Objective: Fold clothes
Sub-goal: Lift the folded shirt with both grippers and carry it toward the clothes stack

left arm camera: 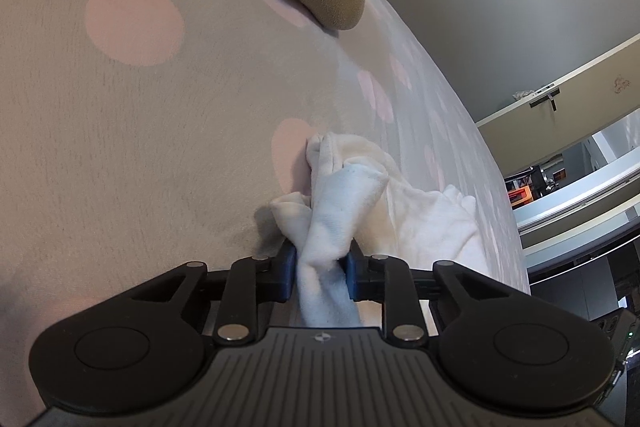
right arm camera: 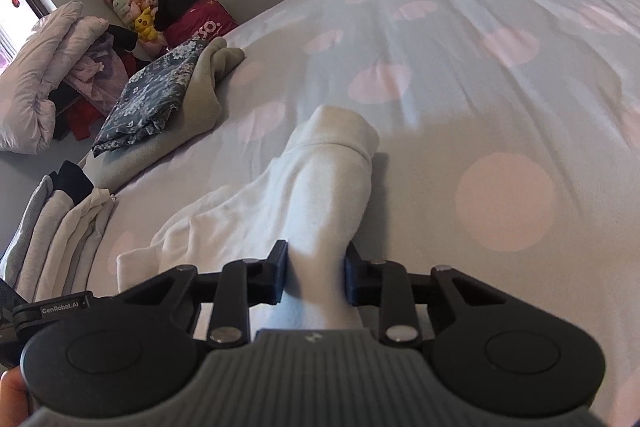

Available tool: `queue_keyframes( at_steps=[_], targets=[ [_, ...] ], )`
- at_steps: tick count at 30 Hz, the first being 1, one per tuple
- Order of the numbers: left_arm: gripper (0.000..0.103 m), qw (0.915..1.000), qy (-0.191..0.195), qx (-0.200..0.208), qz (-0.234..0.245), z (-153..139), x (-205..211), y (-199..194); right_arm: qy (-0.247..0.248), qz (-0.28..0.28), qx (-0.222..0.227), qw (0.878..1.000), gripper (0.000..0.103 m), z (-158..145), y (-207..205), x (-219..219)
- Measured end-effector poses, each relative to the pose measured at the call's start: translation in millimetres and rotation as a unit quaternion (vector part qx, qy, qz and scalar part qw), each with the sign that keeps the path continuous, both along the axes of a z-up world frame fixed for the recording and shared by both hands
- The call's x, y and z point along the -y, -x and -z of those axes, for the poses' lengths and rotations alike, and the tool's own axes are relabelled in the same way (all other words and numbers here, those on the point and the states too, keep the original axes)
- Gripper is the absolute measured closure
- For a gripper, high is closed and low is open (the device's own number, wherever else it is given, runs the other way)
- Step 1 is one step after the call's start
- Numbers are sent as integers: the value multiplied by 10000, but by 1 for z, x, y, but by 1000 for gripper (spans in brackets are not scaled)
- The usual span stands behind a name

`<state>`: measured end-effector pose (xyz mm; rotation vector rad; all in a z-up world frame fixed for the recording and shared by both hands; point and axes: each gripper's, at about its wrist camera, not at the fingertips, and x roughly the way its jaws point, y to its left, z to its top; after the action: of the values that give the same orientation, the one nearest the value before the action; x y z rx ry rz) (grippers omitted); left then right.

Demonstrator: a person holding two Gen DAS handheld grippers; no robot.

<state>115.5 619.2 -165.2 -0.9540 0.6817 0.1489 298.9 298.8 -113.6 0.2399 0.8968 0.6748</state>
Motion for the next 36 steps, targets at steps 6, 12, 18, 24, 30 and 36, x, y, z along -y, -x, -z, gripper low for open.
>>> queue_keyframes(
  at_steps=[6, 12, 18, 24, 30, 36],
  targets=[
    [86, 9993, -151, 331, -20, -19, 1, 11, 20, -163, 398, 9991, 74, -30, 18, -5],
    [87, 9969, -289, 699, -216, -43, 1, 30, -53, -401, 893, 9952, 74, -65, 44, -11],
    [87, 9888, -583, 1230, -615, -83, 6, 60, -199, -598, 1288, 9897, 74, -102, 69, -16],
    [87, 9797, -829, 1571, -926, -125, 1, 88, -368, -867, 1673, 9814, 74, -145, 92, -28],
    [87, 9731, -1191, 1710, -983, -179, -23, 126, -718, -1188, 1914, 9716, 74, -185, 116, -50],
    [87, 9662, -1740, 1649, -953, -244, -57, 163, -1193, -1550, 1969, 9607, 74, -219, 140, -85]
  ],
)
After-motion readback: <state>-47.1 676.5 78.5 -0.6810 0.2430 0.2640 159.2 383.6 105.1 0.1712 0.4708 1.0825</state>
